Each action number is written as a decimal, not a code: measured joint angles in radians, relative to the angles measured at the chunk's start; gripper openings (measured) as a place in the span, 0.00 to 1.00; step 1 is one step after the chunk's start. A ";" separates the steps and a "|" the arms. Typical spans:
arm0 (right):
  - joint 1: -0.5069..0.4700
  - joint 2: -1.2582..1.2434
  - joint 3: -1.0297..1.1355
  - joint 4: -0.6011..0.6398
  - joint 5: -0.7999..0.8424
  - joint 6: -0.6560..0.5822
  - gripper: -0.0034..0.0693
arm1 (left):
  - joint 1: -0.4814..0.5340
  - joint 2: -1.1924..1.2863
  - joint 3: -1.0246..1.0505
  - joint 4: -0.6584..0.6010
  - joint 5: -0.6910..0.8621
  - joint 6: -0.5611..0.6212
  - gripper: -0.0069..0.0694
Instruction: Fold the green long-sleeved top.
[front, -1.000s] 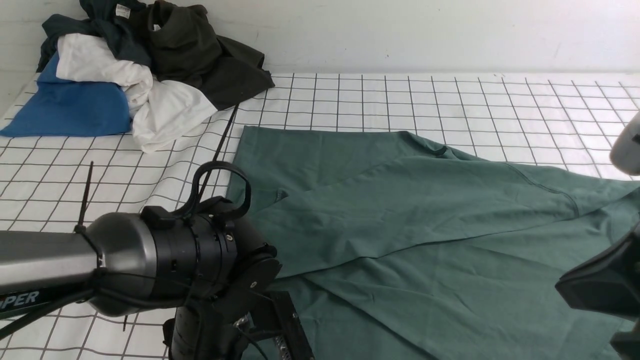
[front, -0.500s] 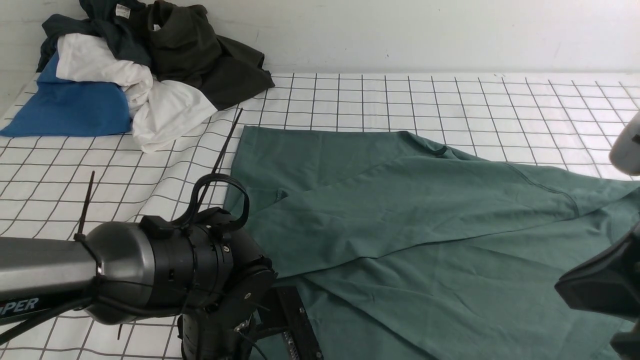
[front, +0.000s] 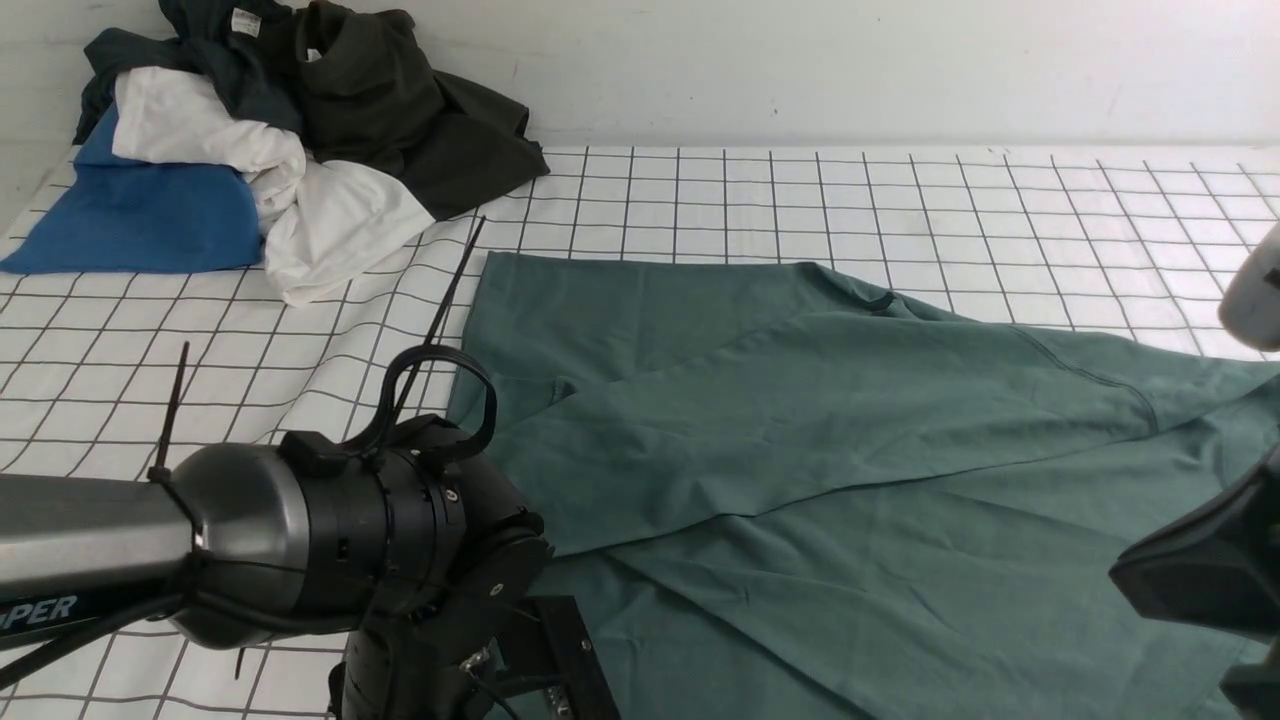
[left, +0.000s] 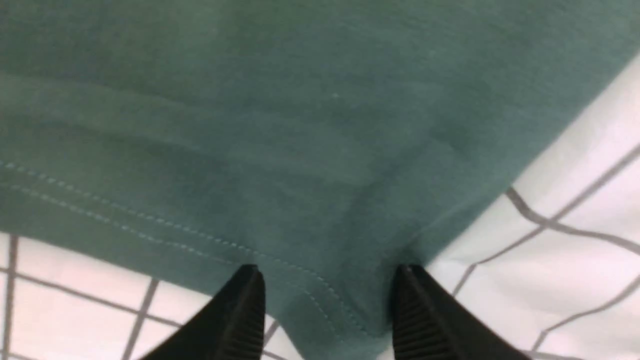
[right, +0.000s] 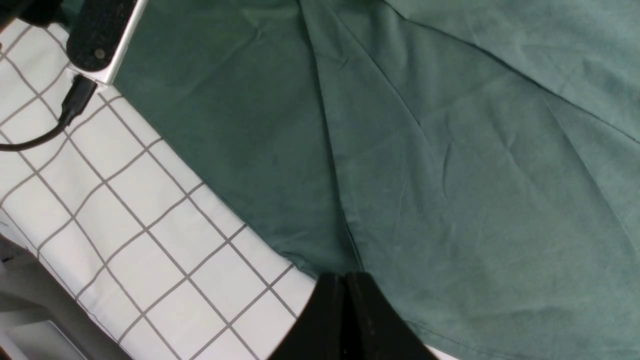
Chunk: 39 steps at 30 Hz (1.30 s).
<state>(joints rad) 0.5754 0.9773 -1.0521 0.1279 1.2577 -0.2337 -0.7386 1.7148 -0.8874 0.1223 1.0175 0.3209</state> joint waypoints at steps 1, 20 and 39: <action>0.000 0.000 0.000 0.000 0.000 0.000 0.03 | 0.000 0.000 0.000 -0.005 0.000 0.012 0.55; 0.000 0.000 0.000 0.000 0.000 -0.004 0.03 | 0.000 0.051 -0.016 -0.017 0.017 0.016 0.49; 0.000 0.000 0.000 -0.089 0.000 -0.038 0.03 | 0.157 -0.233 0.000 -0.122 0.092 0.038 0.08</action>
<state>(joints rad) 0.5754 0.9773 -1.0521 0.0391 1.2577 -0.2718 -0.5818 1.4816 -0.8872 0.0000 1.1091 0.3593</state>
